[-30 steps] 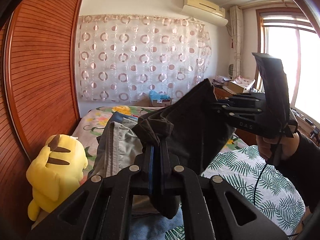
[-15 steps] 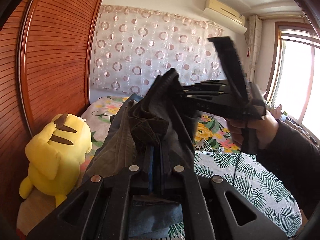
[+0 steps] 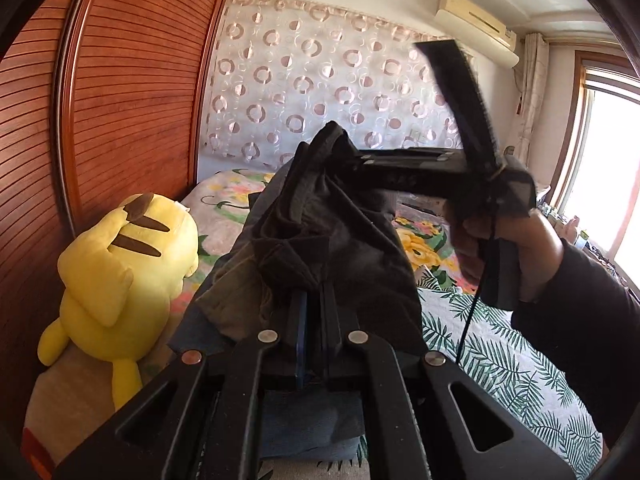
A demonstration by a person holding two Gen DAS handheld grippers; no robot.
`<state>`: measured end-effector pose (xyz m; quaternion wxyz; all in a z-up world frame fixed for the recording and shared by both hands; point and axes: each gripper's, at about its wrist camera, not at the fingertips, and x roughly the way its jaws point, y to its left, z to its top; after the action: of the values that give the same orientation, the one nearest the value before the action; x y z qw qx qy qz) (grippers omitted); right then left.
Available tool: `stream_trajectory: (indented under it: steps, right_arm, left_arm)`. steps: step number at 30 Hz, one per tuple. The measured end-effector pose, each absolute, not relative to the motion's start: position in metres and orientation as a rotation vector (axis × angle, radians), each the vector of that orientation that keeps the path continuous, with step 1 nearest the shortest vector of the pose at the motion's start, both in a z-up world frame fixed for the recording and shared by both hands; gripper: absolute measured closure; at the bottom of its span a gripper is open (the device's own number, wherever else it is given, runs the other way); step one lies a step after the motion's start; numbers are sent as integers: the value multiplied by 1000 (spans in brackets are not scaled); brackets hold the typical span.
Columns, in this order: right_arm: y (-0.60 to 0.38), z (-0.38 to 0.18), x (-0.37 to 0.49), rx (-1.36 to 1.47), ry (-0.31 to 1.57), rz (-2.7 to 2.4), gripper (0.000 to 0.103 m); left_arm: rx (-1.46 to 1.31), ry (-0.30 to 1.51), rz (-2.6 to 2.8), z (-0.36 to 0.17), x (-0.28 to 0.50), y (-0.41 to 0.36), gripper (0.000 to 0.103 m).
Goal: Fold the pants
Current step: 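Lower the black shorts onto the jeans stack and open the left tool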
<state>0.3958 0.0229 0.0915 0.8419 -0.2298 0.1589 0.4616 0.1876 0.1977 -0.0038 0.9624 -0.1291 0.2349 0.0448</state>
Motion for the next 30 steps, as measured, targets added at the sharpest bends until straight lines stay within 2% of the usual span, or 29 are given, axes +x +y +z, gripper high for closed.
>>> stream_trajectory:
  steps: [3,10,18,30]
  right_arm:
    - [3,101,401,-419,337,987,65]
    - [-39,91,428,-351,427,970,65]
    - [-27,86,458,-339,456,794,65]
    - [-67,90,396,-278,433,897,65]
  left_arm:
    - [-267,479,93,-5,187,199,97]
    - [-260,496,103,-10,190,196,97]
    - [-254,515,120,-11,191,197,97]
    - [-206,529,165,-5,184,193,94]
